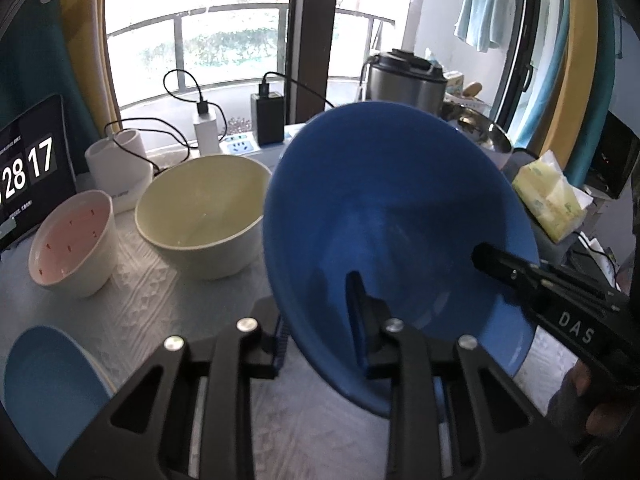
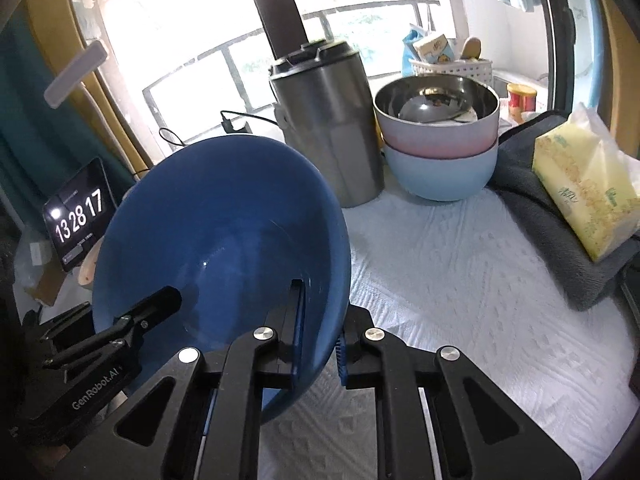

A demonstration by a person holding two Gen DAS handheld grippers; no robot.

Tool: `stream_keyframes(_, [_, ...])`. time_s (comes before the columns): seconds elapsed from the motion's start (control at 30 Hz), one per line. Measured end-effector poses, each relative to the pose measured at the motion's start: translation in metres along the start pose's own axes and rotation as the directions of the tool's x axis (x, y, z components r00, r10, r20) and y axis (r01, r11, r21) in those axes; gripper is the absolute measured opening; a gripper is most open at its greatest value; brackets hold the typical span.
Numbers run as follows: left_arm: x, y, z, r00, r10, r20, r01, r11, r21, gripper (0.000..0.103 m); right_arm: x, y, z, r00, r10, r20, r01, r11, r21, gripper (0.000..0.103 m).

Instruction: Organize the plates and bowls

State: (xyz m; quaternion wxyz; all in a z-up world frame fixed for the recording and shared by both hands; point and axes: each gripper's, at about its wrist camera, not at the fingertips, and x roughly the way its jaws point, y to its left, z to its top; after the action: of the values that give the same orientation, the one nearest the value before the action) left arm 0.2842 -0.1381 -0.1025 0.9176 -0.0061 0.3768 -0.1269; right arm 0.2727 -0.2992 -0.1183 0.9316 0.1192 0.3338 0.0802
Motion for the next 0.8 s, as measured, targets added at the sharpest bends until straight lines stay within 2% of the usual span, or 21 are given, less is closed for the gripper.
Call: stream_keyframes(0.8, [-0.066, 0.014, -0.047, 0.999, -0.011, -0.033, 0.01, 1.0, -0.023, 0.028, -0.062, 0.049, -0.042, 1.0, -0.009, 0.016, 0.01, 1.0, -0.024, 0.014])
